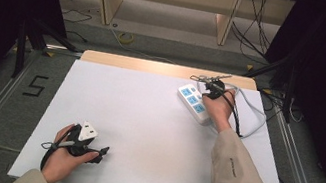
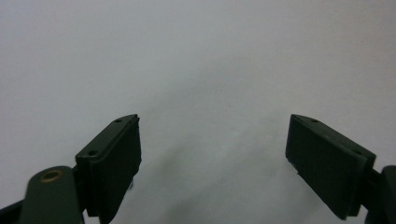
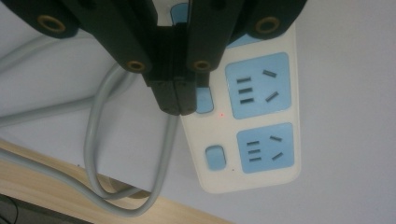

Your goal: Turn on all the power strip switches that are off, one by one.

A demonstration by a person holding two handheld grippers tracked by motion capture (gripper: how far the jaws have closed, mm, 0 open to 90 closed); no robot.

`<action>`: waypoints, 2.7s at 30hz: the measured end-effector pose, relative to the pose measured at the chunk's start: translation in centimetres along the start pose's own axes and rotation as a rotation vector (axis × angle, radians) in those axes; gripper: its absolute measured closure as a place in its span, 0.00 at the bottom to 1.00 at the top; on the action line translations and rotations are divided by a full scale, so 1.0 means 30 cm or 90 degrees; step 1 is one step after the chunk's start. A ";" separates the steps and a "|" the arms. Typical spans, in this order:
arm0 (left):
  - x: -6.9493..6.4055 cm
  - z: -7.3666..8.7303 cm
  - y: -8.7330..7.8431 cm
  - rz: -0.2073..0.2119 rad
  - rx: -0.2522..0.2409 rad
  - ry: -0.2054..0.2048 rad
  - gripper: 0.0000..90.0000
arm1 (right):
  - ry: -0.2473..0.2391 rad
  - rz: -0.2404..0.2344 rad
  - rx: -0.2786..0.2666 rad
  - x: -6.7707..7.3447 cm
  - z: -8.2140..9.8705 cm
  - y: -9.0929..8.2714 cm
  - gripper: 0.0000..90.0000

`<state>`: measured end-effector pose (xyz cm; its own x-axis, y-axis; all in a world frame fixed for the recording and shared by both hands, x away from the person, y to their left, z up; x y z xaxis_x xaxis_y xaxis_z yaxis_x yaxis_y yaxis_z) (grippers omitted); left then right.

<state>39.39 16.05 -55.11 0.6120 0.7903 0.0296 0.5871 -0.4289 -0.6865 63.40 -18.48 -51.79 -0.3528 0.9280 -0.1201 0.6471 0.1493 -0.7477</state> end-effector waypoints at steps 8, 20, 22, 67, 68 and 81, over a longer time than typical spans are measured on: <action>0.000 0.001 -0.003 0.000 0.002 0.002 0.20 | -0.009 0.002 -0.007 0.010 -0.027 -0.004 1.00; -0.001 0.003 -0.004 -0.002 0.000 0.000 0.20 | -0.011 0.001 -0.008 0.021 -0.056 0.005 1.00; -0.001 0.003 -0.005 -0.002 0.000 0.000 0.20 | -0.012 0.004 -0.008 0.020 -0.059 0.006 1.00; -0.004 0.007 -0.006 -0.001 0.000 -0.003 0.20 | -0.009 -0.005 -0.011 0.047 -0.126 0.036 1.00; -0.004 0.007 -0.006 -0.001 0.000 -0.003 0.20 | -0.009 -0.006 -0.011 0.048 -0.126 0.037 1.00; -0.003 0.007 -0.006 0.000 0.000 -0.002 0.20 | -0.017 0.002 -0.006 0.046 -0.124 0.062 1.00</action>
<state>39.10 16.14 -55.14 0.6097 0.7922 0.0270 0.5872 -0.4285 -0.6867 66.64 -15.64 -50.93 -0.3685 0.9191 -0.1394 0.6546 0.1501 -0.7409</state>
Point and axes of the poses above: each handheld gripper's, and its own axes: y roughly forward along the jaws, z roughly out of its underside, x roughly to its left, the point moved 9 cm from there along y, roughly forward along the jaws, and after that the axes turned 5 degrees about z, right-handed, at the moved point
